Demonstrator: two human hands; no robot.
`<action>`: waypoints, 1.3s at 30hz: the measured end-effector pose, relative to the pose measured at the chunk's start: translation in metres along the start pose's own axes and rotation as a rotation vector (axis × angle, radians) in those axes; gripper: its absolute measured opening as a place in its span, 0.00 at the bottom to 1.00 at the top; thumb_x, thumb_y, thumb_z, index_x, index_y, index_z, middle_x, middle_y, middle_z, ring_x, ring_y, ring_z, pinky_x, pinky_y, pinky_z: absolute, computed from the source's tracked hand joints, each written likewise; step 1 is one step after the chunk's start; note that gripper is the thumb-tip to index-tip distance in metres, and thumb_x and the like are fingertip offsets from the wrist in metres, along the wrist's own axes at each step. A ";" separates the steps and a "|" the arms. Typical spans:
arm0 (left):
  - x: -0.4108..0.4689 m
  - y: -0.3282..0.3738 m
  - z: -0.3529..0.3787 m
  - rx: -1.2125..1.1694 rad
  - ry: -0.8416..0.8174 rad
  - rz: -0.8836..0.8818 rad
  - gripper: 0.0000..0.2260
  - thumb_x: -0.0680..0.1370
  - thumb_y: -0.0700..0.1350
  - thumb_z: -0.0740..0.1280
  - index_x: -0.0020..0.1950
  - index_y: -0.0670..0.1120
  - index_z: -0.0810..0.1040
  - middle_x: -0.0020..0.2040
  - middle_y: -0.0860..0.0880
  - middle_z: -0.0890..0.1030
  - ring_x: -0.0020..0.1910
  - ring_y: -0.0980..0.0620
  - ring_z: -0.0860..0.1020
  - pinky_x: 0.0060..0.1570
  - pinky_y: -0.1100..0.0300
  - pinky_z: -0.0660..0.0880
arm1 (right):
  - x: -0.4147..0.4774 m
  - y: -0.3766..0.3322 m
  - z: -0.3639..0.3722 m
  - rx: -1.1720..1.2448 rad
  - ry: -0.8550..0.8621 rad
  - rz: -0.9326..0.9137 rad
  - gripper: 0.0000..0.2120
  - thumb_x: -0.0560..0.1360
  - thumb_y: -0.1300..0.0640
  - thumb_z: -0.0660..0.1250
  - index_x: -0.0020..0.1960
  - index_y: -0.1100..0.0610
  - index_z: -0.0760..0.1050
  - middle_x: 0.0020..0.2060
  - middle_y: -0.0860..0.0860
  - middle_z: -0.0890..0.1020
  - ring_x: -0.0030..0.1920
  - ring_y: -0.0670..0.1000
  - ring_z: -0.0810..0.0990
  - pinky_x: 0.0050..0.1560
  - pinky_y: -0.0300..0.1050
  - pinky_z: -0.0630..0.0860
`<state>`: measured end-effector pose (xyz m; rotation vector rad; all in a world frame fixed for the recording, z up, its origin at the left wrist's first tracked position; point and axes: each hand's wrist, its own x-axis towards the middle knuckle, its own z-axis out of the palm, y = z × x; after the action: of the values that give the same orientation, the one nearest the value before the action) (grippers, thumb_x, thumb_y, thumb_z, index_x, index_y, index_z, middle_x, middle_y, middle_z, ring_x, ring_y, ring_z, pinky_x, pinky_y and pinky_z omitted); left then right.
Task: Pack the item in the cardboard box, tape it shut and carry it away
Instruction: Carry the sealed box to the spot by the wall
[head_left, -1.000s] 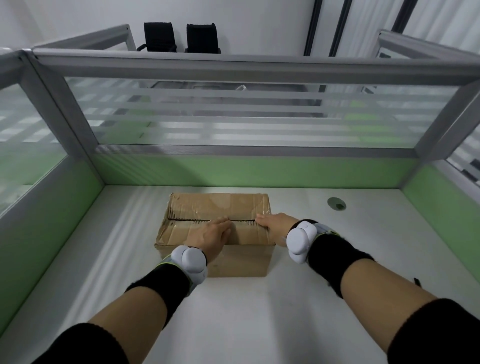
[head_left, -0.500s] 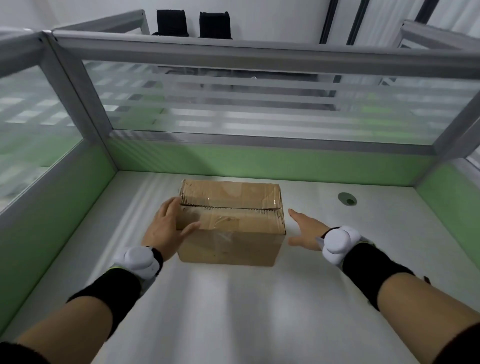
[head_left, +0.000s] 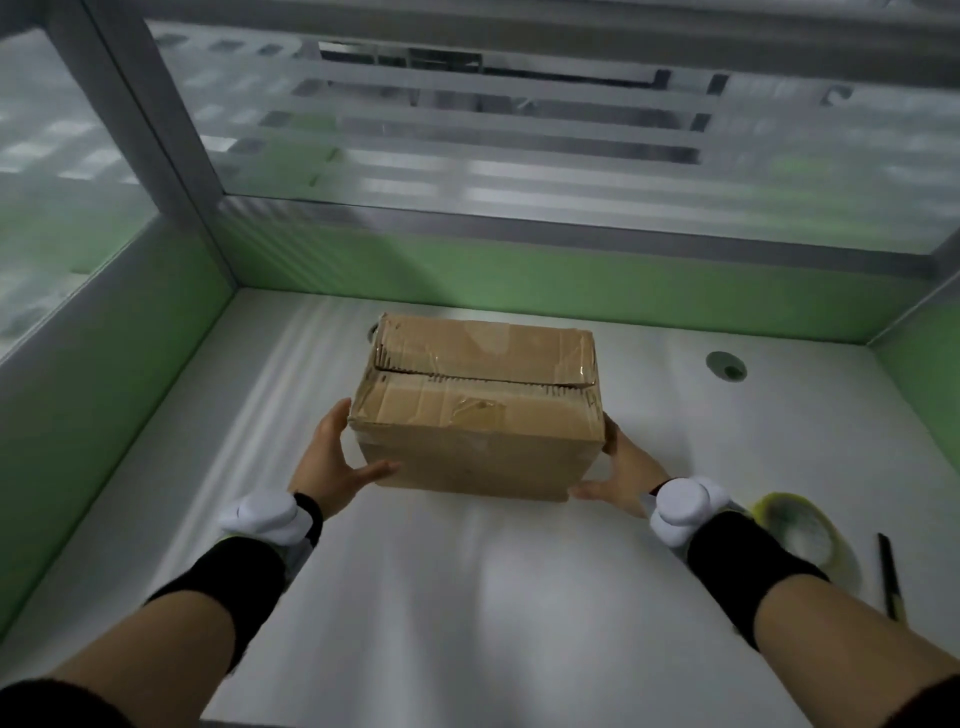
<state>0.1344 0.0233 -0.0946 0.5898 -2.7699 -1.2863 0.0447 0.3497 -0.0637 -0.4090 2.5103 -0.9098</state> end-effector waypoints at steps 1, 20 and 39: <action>0.002 -0.002 0.002 -0.014 -0.002 0.010 0.44 0.64 0.51 0.77 0.73 0.47 0.57 0.73 0.47 0.64 0.71 0.47 0.64 0.69 0.53 0.63 | 0.001 0.002 0.005 0.032 0.039 -0.028 0.47 0.64 0.60 0.78 0.74 0.59 0.54 0.61 0.47 0.70 0.65 0.50 0.68 0.52 0.20 0.62; 0.006 0.045 0.009 -0.249 0.098 0.047 0.21 0.70 0.39 0.72 0.62 0.45 0.73 0.52 0.52 0.77 0.52 0.53 0.74 0.51 0.61 0.69 | 0.018 -0.001 -0.019 0.010 0.223 0.065 0.30 0.67 0.53 0.75 0.66 0.57 0.70 0.58 0.57 0.81 0.57 0.57 0.78 0.44 0.36 0.65; 0.050 0.232 -0.005 -0.266 0.111 0.389 0.16 0.67 0.48 0.76 0.52 0.51 0.77 0.46 0.51 0.81 0.48 0.49 0.78 0.49 0.57 0.75 | -0.049 -0.022 -0.199 0.214 0.505 -0.027 0.24 0.69 0.61 0.74 0.63 0.64 0.72 0.58 0.56 0.80 0.57 0.55 0.79 0.57 0.47 0.75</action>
<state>0.0137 0.1388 0.0746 0.0946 -2.4045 -1.4371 -0.0092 0.4592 0.1027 -0.1562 2.8063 -1.4237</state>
